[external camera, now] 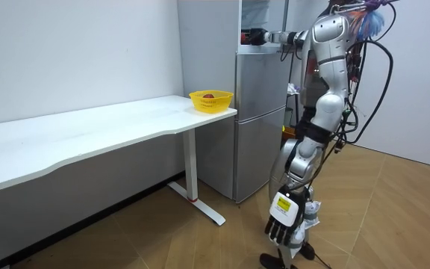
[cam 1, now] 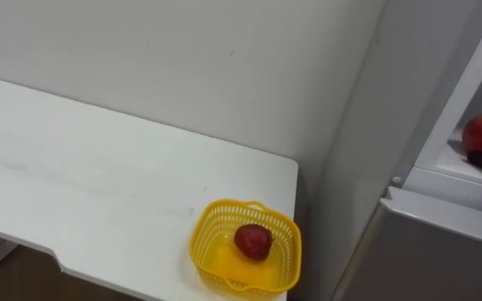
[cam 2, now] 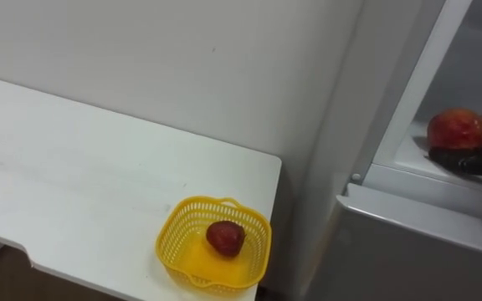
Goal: Retrieve from the upper fridge
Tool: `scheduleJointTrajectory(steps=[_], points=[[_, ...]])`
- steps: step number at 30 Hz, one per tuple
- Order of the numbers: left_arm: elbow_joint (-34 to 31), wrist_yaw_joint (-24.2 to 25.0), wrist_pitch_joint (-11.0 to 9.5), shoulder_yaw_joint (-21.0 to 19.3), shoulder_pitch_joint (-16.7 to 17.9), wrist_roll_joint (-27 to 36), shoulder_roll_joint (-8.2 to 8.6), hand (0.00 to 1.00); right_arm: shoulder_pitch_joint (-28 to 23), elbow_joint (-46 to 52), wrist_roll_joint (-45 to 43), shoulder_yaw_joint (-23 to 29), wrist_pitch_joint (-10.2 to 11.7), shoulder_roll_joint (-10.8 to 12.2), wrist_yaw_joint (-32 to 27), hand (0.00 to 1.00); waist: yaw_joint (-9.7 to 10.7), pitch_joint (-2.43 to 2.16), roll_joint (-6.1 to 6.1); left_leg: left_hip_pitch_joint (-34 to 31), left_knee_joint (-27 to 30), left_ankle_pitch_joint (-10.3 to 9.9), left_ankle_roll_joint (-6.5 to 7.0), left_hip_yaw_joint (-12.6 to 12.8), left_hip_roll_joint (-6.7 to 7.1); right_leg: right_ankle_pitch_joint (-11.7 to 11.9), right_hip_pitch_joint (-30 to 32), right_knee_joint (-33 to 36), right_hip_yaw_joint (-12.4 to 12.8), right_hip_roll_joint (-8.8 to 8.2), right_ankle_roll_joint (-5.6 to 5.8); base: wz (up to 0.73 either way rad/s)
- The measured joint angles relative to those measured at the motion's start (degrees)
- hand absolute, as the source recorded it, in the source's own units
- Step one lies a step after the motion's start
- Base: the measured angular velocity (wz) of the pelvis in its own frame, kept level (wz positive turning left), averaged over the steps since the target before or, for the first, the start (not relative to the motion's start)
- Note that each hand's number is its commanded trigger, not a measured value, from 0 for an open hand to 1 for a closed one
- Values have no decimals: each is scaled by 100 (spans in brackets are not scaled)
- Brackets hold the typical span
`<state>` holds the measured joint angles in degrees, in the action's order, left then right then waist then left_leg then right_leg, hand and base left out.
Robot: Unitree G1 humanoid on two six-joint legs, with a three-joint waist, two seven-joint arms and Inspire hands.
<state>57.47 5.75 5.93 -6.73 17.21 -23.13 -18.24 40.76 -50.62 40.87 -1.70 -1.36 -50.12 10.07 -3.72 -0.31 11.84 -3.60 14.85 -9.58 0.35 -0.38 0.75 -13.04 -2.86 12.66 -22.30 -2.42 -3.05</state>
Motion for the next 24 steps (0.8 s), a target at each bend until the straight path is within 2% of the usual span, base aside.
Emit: scheduleJointTrajectory(steps=[3,7,10,12,13,15,24], points=[[18,24,23,-1,4,-4,22,0,0,-1,-76,0,0,0,1,0,-37,1,-17,10,2,0,0,0,-1,0,-3,3,-1,0,0,0],[-4,123,102,-2,4,-5,29,0,0,0,-76,0,0,-1,-4,0,-111,32,-74,13,2,0,-1,10,-2,-9,7,-5,-1,-5,-8,0],[-4,176,117,-8,7,-6,29,0,0,3,-99,0,0,-1,9,0,-128,28,-91,-7,12,-1,-1,9,-2,-9,11,-1,-7,-4,-10,0],[-4,226,117,-8,0,-6,29,0,0,9,-109,0,1,-1,9,52,-128,19,-93,-40,48,-5,-5,7,-3,-8,11,0,-15,-3,-10,0],[-5,235,114,-8,-4,-6,29,0,0,9,-119,0,1,-1,12,100,-128,12,-104,-66,58,-7,-7,7,-2,-7,29,4,-15,-1,-11,0],[-5,236,114,-6,-7,-3,28,0,0,27,-119,0,2,-1,14,100,-130,-19,-87,-83,58,-7,-7,9,-1,-1,74,18,-11,2,-19,0],[-131,392,123,14,-16,-3,26,0,0,486,-462,-165,-5,34,142,100,-134,-11,-95,-124,89,-5,-9,3,-3,-7,86,23,-74,-1,-28,2]])
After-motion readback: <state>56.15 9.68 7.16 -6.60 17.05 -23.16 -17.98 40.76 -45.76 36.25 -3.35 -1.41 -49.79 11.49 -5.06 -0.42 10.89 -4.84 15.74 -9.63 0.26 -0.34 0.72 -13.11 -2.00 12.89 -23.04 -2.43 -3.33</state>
